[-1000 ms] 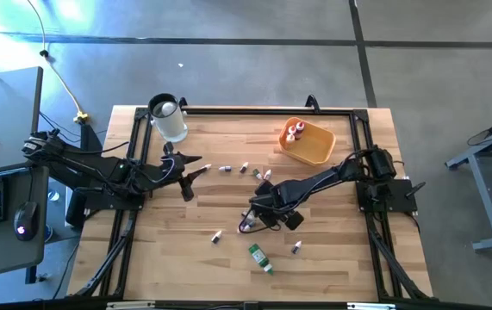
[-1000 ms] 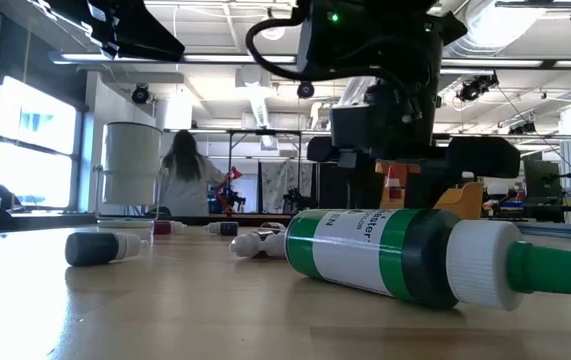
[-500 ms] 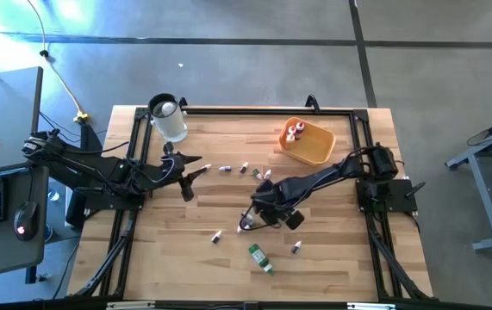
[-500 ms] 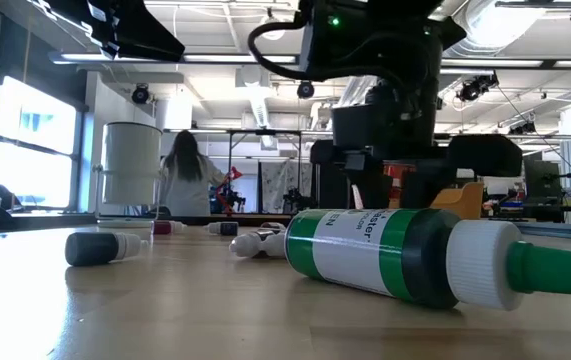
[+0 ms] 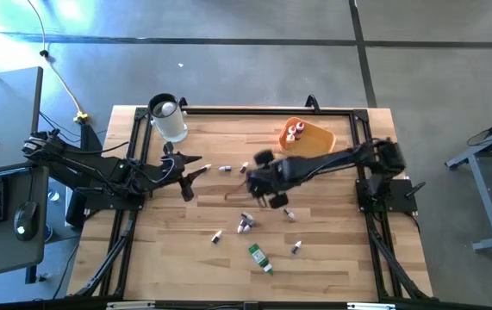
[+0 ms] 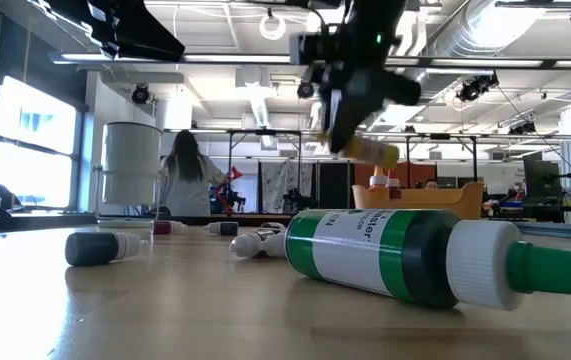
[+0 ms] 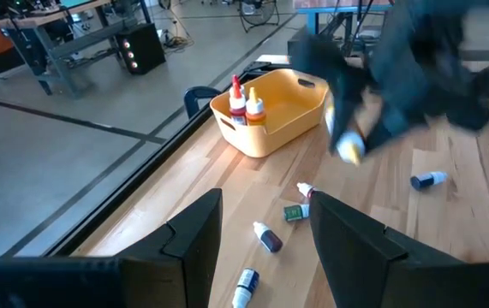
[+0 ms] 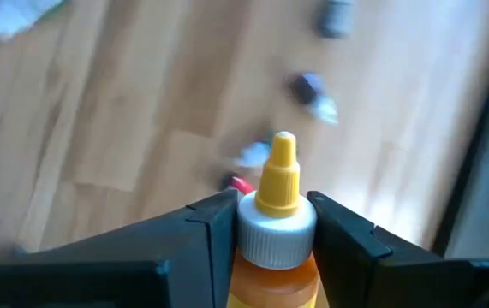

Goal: Pick & Place food coloring
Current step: Put the large yellow food coloring bottle into the yellow bin

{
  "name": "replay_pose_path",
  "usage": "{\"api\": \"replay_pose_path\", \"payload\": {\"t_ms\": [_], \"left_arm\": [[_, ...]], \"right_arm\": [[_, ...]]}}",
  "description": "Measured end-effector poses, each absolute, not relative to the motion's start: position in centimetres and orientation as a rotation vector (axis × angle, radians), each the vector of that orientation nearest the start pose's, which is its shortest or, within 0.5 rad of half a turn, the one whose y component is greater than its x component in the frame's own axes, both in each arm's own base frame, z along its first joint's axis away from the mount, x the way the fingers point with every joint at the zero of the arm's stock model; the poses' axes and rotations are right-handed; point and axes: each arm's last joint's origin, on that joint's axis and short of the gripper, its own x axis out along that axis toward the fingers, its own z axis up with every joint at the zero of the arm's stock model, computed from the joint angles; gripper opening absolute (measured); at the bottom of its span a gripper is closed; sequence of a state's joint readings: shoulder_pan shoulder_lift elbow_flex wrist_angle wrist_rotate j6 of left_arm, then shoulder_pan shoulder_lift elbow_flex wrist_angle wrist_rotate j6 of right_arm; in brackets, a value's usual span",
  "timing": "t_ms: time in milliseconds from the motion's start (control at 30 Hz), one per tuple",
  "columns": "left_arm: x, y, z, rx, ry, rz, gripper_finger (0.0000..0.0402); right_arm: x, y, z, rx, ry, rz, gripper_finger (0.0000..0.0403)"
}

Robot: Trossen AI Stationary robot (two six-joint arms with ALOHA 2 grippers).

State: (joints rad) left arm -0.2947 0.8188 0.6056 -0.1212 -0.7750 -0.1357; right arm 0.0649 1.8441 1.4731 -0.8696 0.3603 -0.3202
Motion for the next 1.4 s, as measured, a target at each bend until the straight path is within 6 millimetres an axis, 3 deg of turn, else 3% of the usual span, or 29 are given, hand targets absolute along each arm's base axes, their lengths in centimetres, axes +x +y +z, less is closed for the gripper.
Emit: {"api": "replay_pose_path", "payload": {"t_ms": [167, 267, 400, 533, 633, 700, 1033, 1233, 1400], "left_arm": [[17.4, -3.2, 27.4, 0.04, 0.257, 0.494, 0.0172], [17.4, -3.2, 27.4, 0.04, 0.257, 0.494, 0.0172], [17.4, -3.2, 27.4, 0.038, 0.254, 0.494, 0.0172], [17.5, -3.2, 27.9, 0.034, 0.215, 0.492, 0.0172], [17.6, -3.3, 28.1, 0.023, 0.191, 0.473, 0.0172], [17.6, -3.3, 28.2, 0.022, 0.186, 0.466, 0.0172], [17.7, -3.3, 28.7, 0.063, 0.153, 0.46, 0.0172], [17.7, -3.3, 28.7, 0.066, 0.155, 0.46, 0.0172], [17.7, -3.3, 28.6, 0.075, 0.159, 0.458, 0.0172]], "right_arm": [[33.0, -0.9, 28.8, -0.38, 1.053, -0.288, 0.0114], [29.5, -2.4, 29.4, -0.273, 0.849, -0.458, 0.0116], [25.0, -3.4, 26.9, -0.087, 0.5, -0.661, 0.0131], [22.0, -3.9, 22.4, 0.019, 0.114, -0.762, 0.0127], [20.1, -4.2, 19.7, 0.027, -0.026, -0.833, 0.0118], [19.2, -4.4, 17.9, 0.023, -0.016, -0.907, 0.0117], [20.0, -6.8, 15.2, 0.035, 0.087, -1.031, 0.0121], [20.8, -8.0, 12.5, 0.085, 0.184, -1.075, 0.0122], [21.9, -9.0, 12.0, 0.049, 0.2, -1.104, 0.0127]]}}
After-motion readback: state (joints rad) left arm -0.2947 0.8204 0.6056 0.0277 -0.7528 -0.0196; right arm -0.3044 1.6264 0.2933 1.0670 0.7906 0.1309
